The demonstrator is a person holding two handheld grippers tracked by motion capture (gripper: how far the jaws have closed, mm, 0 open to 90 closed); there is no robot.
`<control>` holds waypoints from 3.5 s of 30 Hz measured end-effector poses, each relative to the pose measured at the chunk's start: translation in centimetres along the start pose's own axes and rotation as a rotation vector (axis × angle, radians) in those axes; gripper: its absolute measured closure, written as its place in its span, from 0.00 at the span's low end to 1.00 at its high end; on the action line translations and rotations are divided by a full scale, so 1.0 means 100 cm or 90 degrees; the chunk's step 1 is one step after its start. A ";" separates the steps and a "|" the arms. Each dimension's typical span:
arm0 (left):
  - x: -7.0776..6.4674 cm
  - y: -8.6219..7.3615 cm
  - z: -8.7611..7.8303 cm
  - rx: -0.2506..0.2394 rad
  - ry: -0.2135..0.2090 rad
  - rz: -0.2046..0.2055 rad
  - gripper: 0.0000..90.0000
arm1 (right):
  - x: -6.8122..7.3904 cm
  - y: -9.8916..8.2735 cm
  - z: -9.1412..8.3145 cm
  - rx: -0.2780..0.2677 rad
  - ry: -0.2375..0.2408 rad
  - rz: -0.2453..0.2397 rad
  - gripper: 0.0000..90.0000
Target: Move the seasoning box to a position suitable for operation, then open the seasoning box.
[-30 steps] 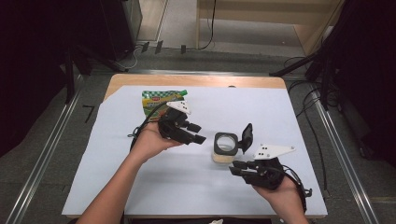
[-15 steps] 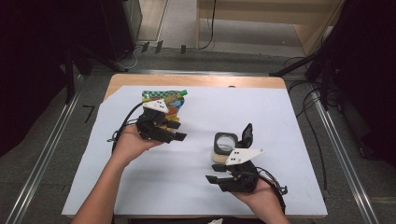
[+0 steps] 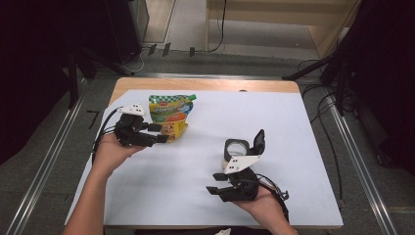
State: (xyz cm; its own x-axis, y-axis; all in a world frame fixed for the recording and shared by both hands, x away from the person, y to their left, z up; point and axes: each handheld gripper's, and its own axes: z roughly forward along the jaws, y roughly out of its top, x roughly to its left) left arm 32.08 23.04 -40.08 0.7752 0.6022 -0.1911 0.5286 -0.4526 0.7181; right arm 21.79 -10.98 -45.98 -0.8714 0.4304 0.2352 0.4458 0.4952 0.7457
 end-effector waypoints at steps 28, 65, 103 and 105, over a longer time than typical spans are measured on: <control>0.050 -0.004 0.030 -0.036 0.035 -0.034 0.51 | -0.001 -0.008 -0.002 -0.011 -0.007 0.010 0.59; 0.031 0.021 0.014 -0.065 0.020 -0.078 1.00 | 0.002 0.013 0.041 -0.041 0.000 0.023 0.58; -0.074 0.062 -0.030 -0.009 -0.112 -0.023 1.00 | -0.002 0.015 0.061 -0.076 -0.043 -0.007 0.56; -0.080 0.063 -0.028 -0.005 -0.125 -0.024 1.00 | -0.002 0.015 0.061 -0.094 -0.062 -0.002 0.60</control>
State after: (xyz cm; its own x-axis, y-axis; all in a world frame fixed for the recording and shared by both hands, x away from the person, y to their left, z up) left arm 28.24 17.20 -32.15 0.8078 0.4789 -0.3437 0.5562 -0.4261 0.7135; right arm 23.86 -5.68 -48.67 -0.8457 0.5037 0.1761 0.4014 0.3831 0.8320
